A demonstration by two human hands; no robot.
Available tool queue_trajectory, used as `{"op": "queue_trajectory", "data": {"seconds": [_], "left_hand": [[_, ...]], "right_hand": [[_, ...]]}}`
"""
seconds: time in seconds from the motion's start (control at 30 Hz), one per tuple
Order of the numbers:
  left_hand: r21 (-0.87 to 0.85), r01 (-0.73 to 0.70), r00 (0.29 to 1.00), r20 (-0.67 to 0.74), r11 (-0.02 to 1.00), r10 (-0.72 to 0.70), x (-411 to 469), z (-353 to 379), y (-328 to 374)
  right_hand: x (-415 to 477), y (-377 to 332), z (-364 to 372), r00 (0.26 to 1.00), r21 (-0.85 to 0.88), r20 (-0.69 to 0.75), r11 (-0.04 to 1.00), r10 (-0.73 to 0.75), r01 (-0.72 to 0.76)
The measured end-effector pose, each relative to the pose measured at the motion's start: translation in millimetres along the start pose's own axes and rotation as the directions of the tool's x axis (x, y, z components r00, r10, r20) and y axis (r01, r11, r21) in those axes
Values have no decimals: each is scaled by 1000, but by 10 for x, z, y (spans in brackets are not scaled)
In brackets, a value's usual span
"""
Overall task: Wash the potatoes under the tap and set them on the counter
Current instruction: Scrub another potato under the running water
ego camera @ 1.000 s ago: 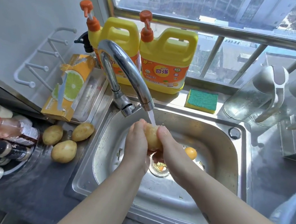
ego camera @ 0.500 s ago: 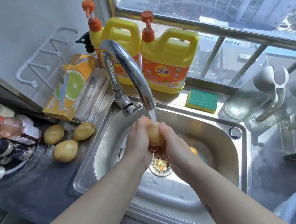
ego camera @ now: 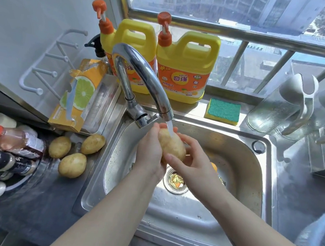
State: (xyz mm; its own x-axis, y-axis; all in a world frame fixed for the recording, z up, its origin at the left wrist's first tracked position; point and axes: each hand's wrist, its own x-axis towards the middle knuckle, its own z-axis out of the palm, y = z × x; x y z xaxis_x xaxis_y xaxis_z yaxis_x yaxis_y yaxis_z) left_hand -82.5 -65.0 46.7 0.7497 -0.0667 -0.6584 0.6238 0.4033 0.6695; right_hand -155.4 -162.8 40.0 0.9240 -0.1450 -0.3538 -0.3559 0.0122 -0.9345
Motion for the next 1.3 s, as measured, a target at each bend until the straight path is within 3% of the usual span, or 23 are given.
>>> {"op": "queue_trajectory", "data": {"seconds": [0.13,0.33,0.47,0.6,0.83,0.93,1.07,1.17,1.3], "left_hand": [[-23,95,986,140,995,-90,-26,-28,43],[176,-81,966,258,981,34,-194,-287,147],[243,-168,936,343,955,78,-256,-525,199],[284,-236,950,271,929,158,-249,-591,257],[428,-155,975,212,890,68,-192,-349,217],[474,-98,975,222,875,-11,-193,-276,137],[538,-51,971,223,841,-84,-253,-356,148],[691,-175,937,337,702,-98,-270,-577,155],[860,-360,924,382,361,12,-302,-791,-38]], "right_hand": [[-68,9,-130,1000,99,-18,995,18,-16],[77,-119,-149,985,335,-3,928,174,-163],[157,-250,12,943,218,73,918,324,-332],[216,-286,134,903,144,100,892,417,-428],[182,-232,-44,913,172,-18,901,408,-399],[156,-181,-127,939,278,-31,905,343,-322],[129,-77,-134,972,221,-7,948,237,-229],[111,24,-100,963,149,-28,953,270,-263],[79,224,23,942,39,-19,942,335,-335]]}}
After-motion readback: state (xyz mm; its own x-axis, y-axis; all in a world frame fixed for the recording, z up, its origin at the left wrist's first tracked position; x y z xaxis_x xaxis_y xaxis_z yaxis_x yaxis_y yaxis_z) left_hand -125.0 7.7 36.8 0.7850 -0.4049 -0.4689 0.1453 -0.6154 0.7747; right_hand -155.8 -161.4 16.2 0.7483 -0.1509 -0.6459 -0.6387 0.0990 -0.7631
